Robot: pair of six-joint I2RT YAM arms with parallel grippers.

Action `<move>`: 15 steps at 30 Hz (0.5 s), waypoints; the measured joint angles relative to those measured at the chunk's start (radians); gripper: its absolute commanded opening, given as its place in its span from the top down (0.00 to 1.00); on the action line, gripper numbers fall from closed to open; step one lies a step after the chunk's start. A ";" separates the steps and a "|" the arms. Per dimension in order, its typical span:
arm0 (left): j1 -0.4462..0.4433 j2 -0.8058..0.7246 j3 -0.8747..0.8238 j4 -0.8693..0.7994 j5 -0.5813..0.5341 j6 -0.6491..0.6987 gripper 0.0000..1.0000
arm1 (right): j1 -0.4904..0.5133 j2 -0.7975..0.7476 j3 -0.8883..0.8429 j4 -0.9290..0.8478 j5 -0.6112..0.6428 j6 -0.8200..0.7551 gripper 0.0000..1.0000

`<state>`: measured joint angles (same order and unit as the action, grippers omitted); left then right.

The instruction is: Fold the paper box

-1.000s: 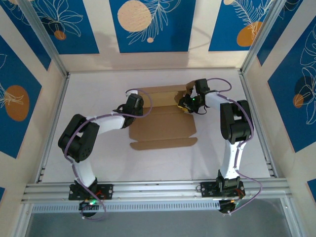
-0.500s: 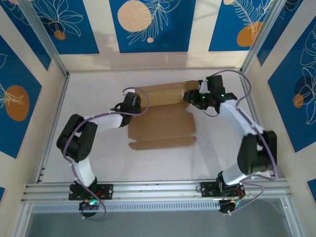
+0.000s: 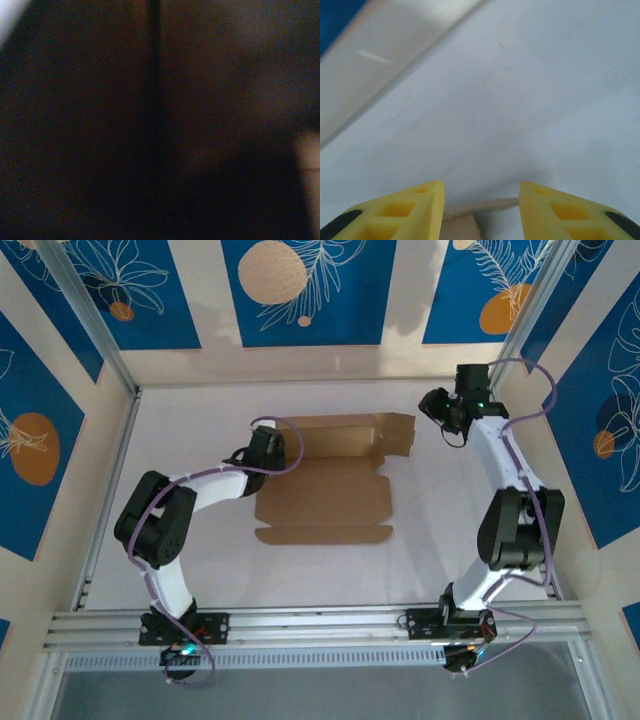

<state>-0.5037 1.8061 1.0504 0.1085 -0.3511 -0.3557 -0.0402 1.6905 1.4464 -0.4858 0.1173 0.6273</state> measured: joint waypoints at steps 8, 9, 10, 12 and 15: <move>0.000 -0.006 0.000 -0.010 0.004 0.105 1.00 | -0.058 0.135 0.010 -0.024 -0.063 -0.066 0.64; 0.000 -0.006 0.000 -0.010 0.004 0.109 1.00 | -0.052 0.146 0.009 -0.024 -0.075 -0.075 0.65; 0.000 -0.006 0.000 -0.010 0.004 0.112 1.00 | -0.040 0.155 0.002 -0.019 -0.092 -0.086 0.66; 0.000 -0.006 0.000 -0.010 0.004 0.117 1.00 | -0.009 0.159 -0.027 -0.009 -0.126 -0.108 0.66; 0.002 -0.006 0.000 -0.010 0.003 0.121 1.00 | 0.043 0.158 -0.073 0.006 -0.177 -0.140 0.68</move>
<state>-0.5018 1.7996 1.0500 0.0990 -0.3477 -0.2352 0.0029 1.8484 1.3735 -0.4793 -0.0593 0.4873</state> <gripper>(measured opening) 0.077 0.336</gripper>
